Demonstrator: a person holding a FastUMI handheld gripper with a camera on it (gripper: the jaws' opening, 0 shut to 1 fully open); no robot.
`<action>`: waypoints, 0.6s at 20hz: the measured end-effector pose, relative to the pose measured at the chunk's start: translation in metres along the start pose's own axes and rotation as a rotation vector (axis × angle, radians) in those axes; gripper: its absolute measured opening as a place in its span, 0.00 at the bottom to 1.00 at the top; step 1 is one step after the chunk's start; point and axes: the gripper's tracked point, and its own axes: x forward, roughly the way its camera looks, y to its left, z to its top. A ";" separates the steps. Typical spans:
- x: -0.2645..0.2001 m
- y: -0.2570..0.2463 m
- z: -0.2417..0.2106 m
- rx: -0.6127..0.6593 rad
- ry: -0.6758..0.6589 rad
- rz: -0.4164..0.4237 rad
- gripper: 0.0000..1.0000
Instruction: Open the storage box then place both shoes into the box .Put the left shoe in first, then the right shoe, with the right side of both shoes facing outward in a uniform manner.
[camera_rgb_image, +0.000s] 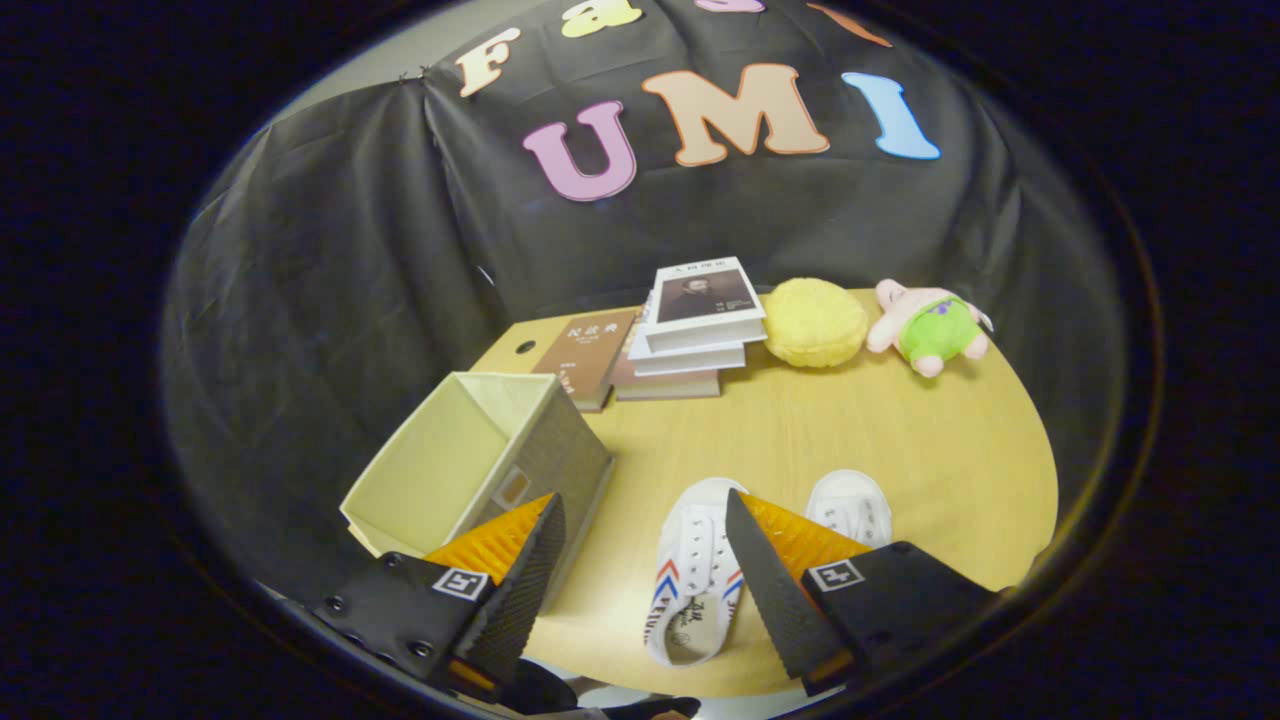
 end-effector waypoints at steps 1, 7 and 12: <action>0.004 -0.009 -0.006 -0.006 0.016 -0.012 1.00; 0.023 -0.041 -0.052 -0.039 0.133 -0.036 1.00; 0.043 -0.056 -0.088 -0.078 0.227 -0.052 0.99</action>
